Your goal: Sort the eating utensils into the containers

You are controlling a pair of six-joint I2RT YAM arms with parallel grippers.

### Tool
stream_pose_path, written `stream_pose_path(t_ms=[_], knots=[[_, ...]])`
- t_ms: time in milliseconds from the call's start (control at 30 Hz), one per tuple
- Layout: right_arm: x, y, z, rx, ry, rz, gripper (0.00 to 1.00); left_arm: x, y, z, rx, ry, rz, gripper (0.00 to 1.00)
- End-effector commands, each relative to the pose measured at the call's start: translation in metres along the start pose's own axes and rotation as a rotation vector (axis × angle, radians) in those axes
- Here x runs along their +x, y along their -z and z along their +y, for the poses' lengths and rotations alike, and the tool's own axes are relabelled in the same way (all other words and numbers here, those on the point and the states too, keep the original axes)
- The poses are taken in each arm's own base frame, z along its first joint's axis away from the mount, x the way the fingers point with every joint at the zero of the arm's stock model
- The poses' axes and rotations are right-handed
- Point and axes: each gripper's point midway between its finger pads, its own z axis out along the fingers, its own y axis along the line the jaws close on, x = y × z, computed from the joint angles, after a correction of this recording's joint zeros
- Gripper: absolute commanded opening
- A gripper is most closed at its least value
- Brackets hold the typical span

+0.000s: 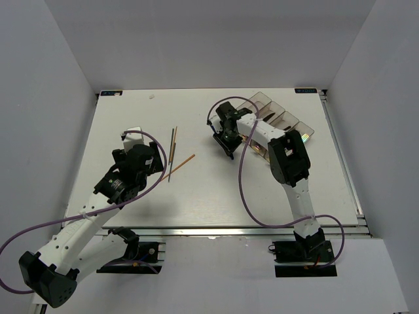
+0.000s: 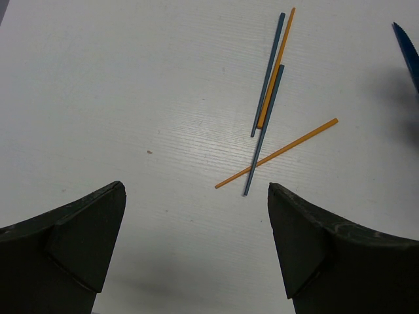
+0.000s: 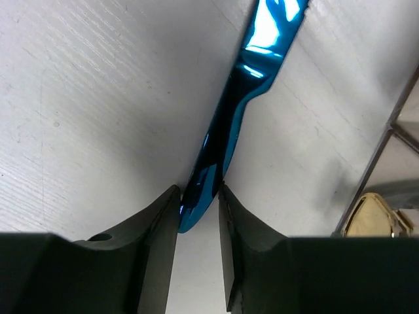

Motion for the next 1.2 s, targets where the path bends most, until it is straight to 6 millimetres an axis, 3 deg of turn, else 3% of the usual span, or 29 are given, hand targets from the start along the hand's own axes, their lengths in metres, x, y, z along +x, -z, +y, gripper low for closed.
stream_pose_path(t_ms=[0, 100, 367, 1167], knots=[[0.067, -0.045, 0.022, -0.048, -0.052, 0.242, 0.35, -0.002, 0.002, 0.002, 0.006, 0.009, -0.014, 0.98], [0.061, -0.051, 0.007, 0.039, -0.097, 0.241, 0.42, -0.002, 0.002, 0.002, 0.007, 0.01, -0.015, 0.98], [0.048, -0.061, 0.011, 0.007, -0.133, 0.226, 0.44, -0.003, 0.003, 0.002, 0.012, 0.015, -0.02, 0.98], [0.034, -0.084, 0.008, 0.033, -0.232, 0.223, 0.39, -0.003, 0.004, 0.0, 0.021, 0.015, -0.021, 0.98]])
